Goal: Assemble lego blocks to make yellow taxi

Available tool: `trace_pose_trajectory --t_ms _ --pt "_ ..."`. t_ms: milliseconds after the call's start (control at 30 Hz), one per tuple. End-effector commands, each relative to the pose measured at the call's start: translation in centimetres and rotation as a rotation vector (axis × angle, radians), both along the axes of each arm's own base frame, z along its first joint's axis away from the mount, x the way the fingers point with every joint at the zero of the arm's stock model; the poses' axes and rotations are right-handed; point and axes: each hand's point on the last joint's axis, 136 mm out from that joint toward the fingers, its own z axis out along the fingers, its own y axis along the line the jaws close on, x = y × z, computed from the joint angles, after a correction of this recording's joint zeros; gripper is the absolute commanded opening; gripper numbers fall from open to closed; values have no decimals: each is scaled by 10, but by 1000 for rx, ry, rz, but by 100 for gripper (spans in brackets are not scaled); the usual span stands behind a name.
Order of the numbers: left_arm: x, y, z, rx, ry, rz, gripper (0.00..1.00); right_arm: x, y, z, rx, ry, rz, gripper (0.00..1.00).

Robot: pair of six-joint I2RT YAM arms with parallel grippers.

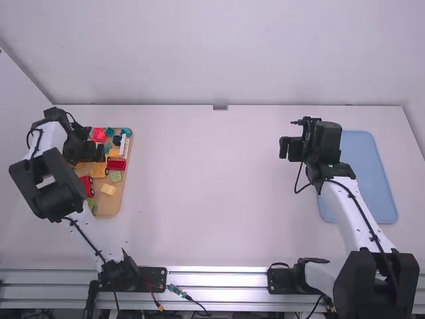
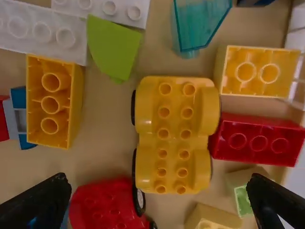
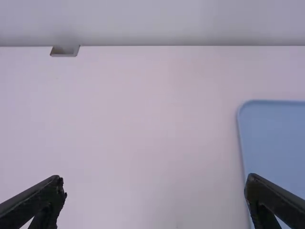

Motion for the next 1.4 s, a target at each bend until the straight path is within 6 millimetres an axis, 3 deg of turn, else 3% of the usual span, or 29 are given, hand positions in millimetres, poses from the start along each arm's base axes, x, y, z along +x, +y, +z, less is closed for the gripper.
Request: trace_pose_trajectory --t_ms 0,200,433,667,900,1367 --pt "-11 -5 -14 2 50 -44 97 5 1 11 4 -22 1 99" --pt "-14 -4 -30 23 53 -50 95 8 1 15 1 -44 3 99" --pt "-12 -13 -31 -31 31 -15 86 9 0 17 0 -51 2 99" --pt "-14 -5 -33 -4 36 86 89 9 0 16 -7 -51 4 99" --pt "-13 -20 -36 -72 25 47 89 9 0 16 -7 -53 4 99" --pt "-28 -15 -62 -12 58 36 90 9 0 16 -7 -53 3 99"
